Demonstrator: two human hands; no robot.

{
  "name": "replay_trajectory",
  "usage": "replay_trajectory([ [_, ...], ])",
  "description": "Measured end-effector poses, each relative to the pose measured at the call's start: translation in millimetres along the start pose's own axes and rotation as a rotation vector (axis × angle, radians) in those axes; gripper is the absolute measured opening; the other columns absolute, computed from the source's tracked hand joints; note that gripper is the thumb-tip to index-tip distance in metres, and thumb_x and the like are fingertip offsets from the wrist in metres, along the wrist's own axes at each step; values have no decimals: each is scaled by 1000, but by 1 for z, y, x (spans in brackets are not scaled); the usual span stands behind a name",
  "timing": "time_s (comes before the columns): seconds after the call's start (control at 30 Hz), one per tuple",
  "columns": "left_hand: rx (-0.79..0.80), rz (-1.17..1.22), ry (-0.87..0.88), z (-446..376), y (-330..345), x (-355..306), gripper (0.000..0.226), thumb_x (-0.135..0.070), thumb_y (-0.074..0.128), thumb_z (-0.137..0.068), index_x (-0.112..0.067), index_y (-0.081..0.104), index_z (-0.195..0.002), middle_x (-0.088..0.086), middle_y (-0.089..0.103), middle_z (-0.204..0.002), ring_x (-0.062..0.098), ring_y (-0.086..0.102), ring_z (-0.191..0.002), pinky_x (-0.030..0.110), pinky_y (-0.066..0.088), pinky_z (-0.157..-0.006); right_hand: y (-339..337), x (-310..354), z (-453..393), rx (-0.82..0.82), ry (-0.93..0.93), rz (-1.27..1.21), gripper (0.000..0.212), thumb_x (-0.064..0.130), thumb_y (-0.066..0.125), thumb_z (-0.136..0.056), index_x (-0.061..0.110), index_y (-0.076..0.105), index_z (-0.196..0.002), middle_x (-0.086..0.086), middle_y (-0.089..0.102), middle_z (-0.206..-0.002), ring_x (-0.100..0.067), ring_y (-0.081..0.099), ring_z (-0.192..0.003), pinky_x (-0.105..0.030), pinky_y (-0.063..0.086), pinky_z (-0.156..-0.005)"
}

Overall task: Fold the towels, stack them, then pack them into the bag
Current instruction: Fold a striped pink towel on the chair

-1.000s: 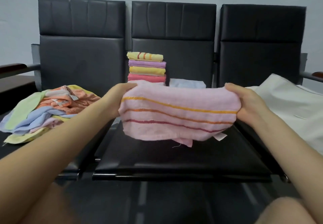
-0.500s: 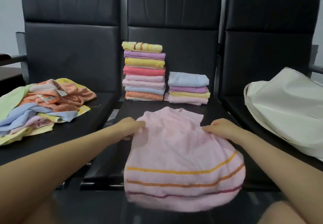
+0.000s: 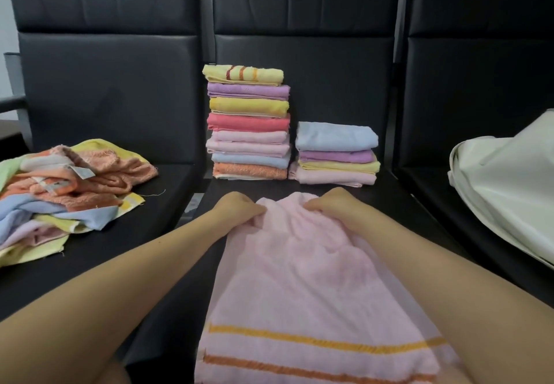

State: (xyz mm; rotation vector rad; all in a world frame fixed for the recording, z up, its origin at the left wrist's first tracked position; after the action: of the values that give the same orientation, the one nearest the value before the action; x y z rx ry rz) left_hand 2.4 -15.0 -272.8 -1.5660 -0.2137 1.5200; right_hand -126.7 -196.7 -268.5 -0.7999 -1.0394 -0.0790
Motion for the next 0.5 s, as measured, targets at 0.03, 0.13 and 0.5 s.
replay_trajectory([
  [0.03,8,122,-7,-1,1,-3,28,-26,64,-89,-13,60,-65,3,57,-65,15,50,-59,26,42,-60,-3,5,-1,-18,-31,-94,23,33,72,-84,13,61,-78,-2,58,-76,-16,54,-66,-26,36,-54],
  [0.13,-89,521,6,-3,-16,-7,20,-16,62,-91,-14,60,-72,4,56,-65,15,50,-54,26,46,-57,-25,19,8,-142,-136,-467,16,24,69,-89,10,64,-84,-6,58,-82,-20,54,-70,-28,44,-60],
  [0.5,-570,205,772,79,-83,-71,20,-28,50,-93,-17,55,-77,-12,55,-84,4,47,-82,21,40,-73,-103,38,53,-283,-407,-808,16,27,56,-88,18,70,-87,-4,72,-102,-23,65,-99,-38,50,-93],
])
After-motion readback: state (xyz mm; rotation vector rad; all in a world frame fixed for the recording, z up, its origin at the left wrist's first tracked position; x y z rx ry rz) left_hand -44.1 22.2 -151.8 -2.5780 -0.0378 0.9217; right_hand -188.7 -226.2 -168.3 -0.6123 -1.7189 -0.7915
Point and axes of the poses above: each hand's wrist, its own z-axis away from the middle knuckle, its own y-axis out of the palm, x = y × z, the point moved 9 cm from there along -z, towards the middle knuckle
